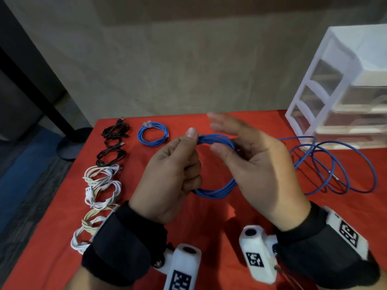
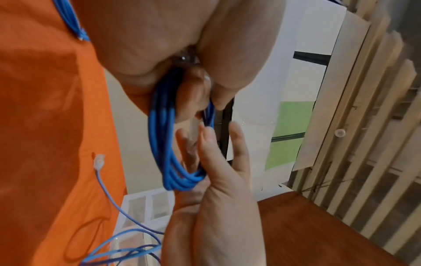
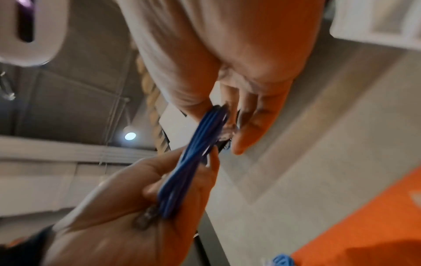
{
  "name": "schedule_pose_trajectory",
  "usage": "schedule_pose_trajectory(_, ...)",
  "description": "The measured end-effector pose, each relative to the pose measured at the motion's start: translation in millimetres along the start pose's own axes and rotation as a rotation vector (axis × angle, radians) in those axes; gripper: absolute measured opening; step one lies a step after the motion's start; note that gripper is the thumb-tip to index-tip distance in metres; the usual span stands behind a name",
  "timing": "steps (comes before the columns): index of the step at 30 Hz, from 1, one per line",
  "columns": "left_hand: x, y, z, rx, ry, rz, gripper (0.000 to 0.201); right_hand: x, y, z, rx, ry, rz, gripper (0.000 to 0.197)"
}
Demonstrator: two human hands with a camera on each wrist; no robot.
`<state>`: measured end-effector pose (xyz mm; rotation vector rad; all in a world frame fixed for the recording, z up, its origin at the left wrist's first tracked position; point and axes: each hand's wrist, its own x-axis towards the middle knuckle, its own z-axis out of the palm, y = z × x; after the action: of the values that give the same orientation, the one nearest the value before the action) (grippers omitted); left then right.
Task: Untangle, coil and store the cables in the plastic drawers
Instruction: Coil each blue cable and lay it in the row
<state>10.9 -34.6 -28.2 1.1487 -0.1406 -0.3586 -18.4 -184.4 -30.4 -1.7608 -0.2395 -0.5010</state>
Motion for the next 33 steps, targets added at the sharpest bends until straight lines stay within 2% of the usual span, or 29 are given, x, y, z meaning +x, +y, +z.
schedule_pose_trajectory(2,-2,2,-1,0.047,-0.042,0.012,0.033,2,2,-3,0.064,0.018,0.029,0.051)
schedule_pose_trajectory(4,-3,3,-4,0.181,-0.073,0.065,0.029,4,3,-6,0.058,0.005,0.026,0.037)
schedule_pose_trajectory(6,-3,5,-8,0.270,-0.048,0.096,0.025,3,3,-9,0.049,-0.011,0.019,0.027)
schedule_pose_trajectory(9,1,5,-16,0.119,0.039,0.052,0.024,1,4,-6,0.096,-0.014,0.048,0.028)
schedule_pose_trajectory(11,3,5,-17,0.065,0.037,0.044,0.024,1,10,-3,0.002,-0.015,0.075,0.028)
schedule_pose_trajectory(15,5,3,-19,0.093,0.060,0.020,0.024,9,18,1,-0.003,-0.024,0.180,0.014)
schedule_pose_trajectory(19,5,6,-26,0.117,0.101,0.024,0.023,15,15,3,0.040,-0.087,0.215,0.019)
schedule_pose_trajectory(24,2,14,-42,0.210,0.047,0.028,0.018,17,4,8,0.111,-0.207,0.287,0.020)
schedule_pose_trajectory(29,2,21,-51,0.334,0.018,0.127,0.011,29,-10,12,0.037,-0.229,0.271,0.021)
schedule_pose_trajectory(33,0,25,-54,0.479,0.012,0.256,0.017,35,-21,18,-0.097,-0.278,0.195,0.016)
